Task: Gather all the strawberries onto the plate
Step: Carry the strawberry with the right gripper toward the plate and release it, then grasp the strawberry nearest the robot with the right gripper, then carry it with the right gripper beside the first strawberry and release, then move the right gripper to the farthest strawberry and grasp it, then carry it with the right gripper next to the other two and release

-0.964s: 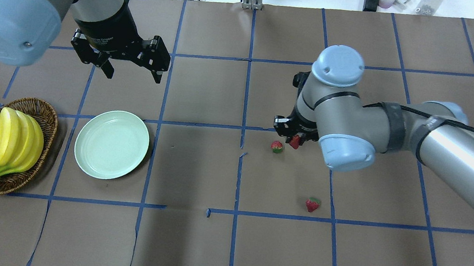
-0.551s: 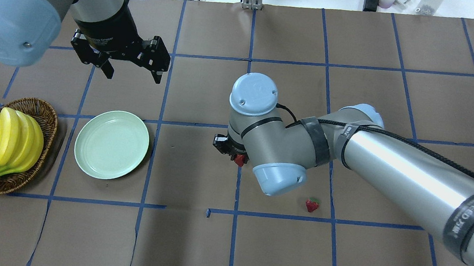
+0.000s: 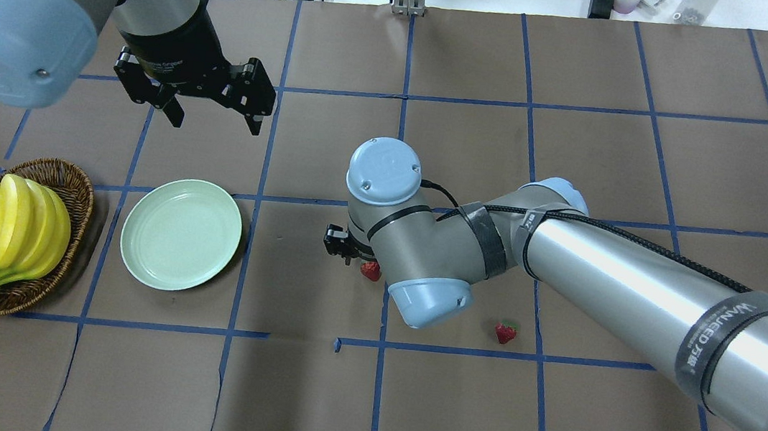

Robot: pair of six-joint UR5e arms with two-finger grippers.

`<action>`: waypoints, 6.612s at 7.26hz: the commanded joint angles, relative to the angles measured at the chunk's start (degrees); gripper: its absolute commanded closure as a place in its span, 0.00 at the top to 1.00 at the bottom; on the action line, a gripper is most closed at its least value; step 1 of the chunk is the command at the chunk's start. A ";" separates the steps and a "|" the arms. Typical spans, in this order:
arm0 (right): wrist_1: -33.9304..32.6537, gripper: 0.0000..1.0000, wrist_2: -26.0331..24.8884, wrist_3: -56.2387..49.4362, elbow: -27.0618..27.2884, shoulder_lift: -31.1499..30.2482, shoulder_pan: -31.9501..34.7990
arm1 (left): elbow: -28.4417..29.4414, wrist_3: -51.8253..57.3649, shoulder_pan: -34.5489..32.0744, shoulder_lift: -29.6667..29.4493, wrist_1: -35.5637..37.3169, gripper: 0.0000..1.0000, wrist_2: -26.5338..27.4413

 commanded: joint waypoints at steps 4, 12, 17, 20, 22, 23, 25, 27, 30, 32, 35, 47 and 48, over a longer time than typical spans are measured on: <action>0.69 1.00 -0.85 -14.72 0.76 -0.54 -13.47 | -0.10 0.00 -0.02 -0.23 -0.01 1.00 -0.02; 0.33 0.00 -0.51 -2.93 -2.73 0.52 -10.07 | -0.10 0.00 -0.02 -0.31 -0.01 1.00 -0.02; -0.62 0.81 0.47 9.88 -9.08 7.55 4.02 | -0.01 0.00 -0.02 -0.22 -0.01 1.00 -0.02; 0.60 1.00 -3.03 4.88 -9.69 4.41 0.45 | -0.01 0.00 0.07 0.04 -0.01 1.00 -0.02; 13.19 1.00 -2.70 -3.94 -8.04 -2.51 -10.69 | -0.10 0.00 0.07 -0.05 -0.01 1.00 -0.02; 17.70 1.00 -3.65 -15.06 -3.68 -6.99 -13.79 | -0.10 0.00 0.07 -0.05 -0.01 1.00 -0.02; 13.82 1.00 -9.33 -24.38 10.01 -12.64 -15.75 | -0.19 0.00 -0.02 -0.14 -0.01 1.00 -0.02; 3.82 1.00 -9.99 -25.54 21.10 -13.80 -15.93 | -0.19 0.00 -0.02 -0.14 -0.01 1.00 -0.02; -1.60 0.40 -8.33 -25.37 22.57 -13.89 -16.90 | -0.28 -0.09 -0.02 -0.23 -0.01 1.00 -0.02; 0.07 0.04 -7.97 -25.11 22.12 -13.89 -16.90 | -0.19 -0.09 -0.02 -0.23 -0.01 1.00 -0.02; 4.55 0.00 -6.92 -25.19 21.60 -13.98 -16.90 | -0.19 -0.09 -0.02 -0.31 -0.01 1.00 -0.02; 7.03 0.00 6.44 8.21 -15.15 8.34 3.49 | -0.19 -0.09 -0.02 -0.23 -0.01 1.00 -0.02; 6.84 0.99 7.75 8.03 -15.06 8.87 3.49 | -0.19 -0.09 -0.02 -0.14 -0.01 1.00 -0.02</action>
